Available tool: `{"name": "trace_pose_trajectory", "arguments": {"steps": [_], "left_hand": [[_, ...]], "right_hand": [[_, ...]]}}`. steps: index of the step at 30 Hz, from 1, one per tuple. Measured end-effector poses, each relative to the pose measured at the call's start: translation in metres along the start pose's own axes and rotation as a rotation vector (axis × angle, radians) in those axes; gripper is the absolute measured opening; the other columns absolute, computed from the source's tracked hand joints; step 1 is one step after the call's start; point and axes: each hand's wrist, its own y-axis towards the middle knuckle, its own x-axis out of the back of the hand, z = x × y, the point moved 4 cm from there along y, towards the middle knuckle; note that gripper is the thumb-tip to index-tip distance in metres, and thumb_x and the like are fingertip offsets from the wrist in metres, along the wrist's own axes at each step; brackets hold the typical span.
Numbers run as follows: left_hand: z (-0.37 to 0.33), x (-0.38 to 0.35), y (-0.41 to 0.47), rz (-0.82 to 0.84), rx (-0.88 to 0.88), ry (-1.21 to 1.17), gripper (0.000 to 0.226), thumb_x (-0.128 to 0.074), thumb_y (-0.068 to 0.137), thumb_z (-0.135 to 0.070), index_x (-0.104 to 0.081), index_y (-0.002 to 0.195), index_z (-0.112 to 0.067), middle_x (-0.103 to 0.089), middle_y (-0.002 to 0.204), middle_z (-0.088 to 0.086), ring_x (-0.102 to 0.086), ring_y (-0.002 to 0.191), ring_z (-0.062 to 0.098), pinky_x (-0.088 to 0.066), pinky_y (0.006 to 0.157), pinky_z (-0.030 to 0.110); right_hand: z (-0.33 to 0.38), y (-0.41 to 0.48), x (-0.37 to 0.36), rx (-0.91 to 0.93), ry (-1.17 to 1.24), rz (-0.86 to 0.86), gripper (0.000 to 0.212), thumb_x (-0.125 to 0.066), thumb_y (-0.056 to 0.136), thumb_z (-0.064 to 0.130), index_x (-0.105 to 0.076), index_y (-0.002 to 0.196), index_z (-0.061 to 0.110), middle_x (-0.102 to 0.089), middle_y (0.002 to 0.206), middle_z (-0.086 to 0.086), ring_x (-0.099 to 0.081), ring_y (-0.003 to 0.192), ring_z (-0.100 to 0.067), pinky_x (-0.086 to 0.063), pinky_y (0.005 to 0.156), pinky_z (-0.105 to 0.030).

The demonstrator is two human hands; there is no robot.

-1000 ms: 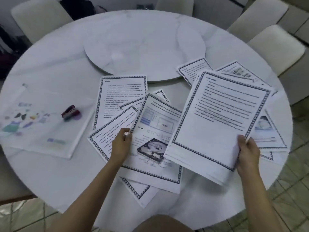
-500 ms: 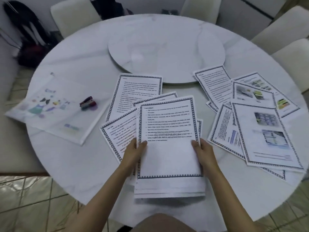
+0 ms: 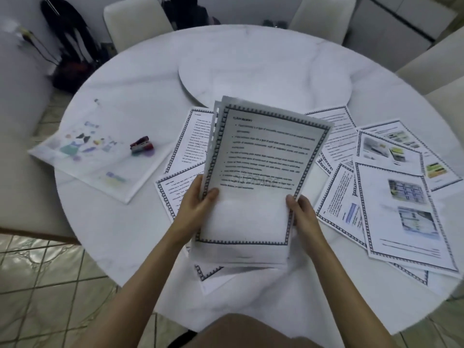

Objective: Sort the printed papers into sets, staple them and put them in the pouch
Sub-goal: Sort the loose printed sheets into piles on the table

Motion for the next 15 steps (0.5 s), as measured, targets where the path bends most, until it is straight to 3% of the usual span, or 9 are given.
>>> {"name": "trace_pose_trajectory", "arguments": {"steps": [3,6,11,15], "left_hand": [[-0.013,-0.001,0.004,-0.025,-0.042,-0.052,0.020,-0.049,0.093,-0.008,-0.049,0.110,-0.019,-0.063,0.108,-0.004,-0.063,0.095,0.004,-0.052,0.077,0.019],[-0.015,0.000,0.008,-0.030,-0.029,-0.047,0.017,-0.051,0.092,-0.008,-0.045,0.105,-0.018,-0.062,0.105,-0.002,-0.064,0.089,0.003,-0.053,0.073,0.019],[-0.011,-0.004,0.004,-0.039,0.033,-0.035,0.018,-0.049,0.093,-0.012,-0.045,0.109,-0.018,-0.060,0.107,-0.007,-0.064,0.088,-0.003,-0.052,0.071,0.015],[0.014,0.002,0.001,-0.075,0.196,0.208,0.019,-0.046,0.096,-0.016,-0.050,0.114,-0.020,-0.059,0.111,-0.004,-0.057,0.098,0.012,-0.047,0.071,0.019]], "right_hand": [[0.010,0.007,-0.003,-0.086,0.128,0.084,0.063,-0.065,0.077,0.044,-0.049,0.129,0.012,-0.064,0.121,-0.003,-0.062,0.110,-0.018,-0.047,0.097,-0.038],[0.017,0.012,-0.004,-0.124,0.140,0.137,0.049,-0.060,0.086,0.033,-0.050,0.128,0.010,-0.065,0.120,-0.007,-0.063,0.109,-0.023,-0.047,0.097,-0.046],[0.035,0.009,-0.003,0.012,-0.006,0.143,0.018,-0.056,0.091,0.021,-0.060,0.109,0.021,-0.068,0.110,-0.001,-0.065,0.103,-0.022,-0.053,0.088,-0.039],[0.038,0.009,0.015,0.132,-0.269,0.024,0.027,-0.052,0.094,0.021,-0.055,0.120,0.021,-0.062,0.113,0.001,-0.059,0.102,-0.018,-0.047,0.088,-0.032]]}}
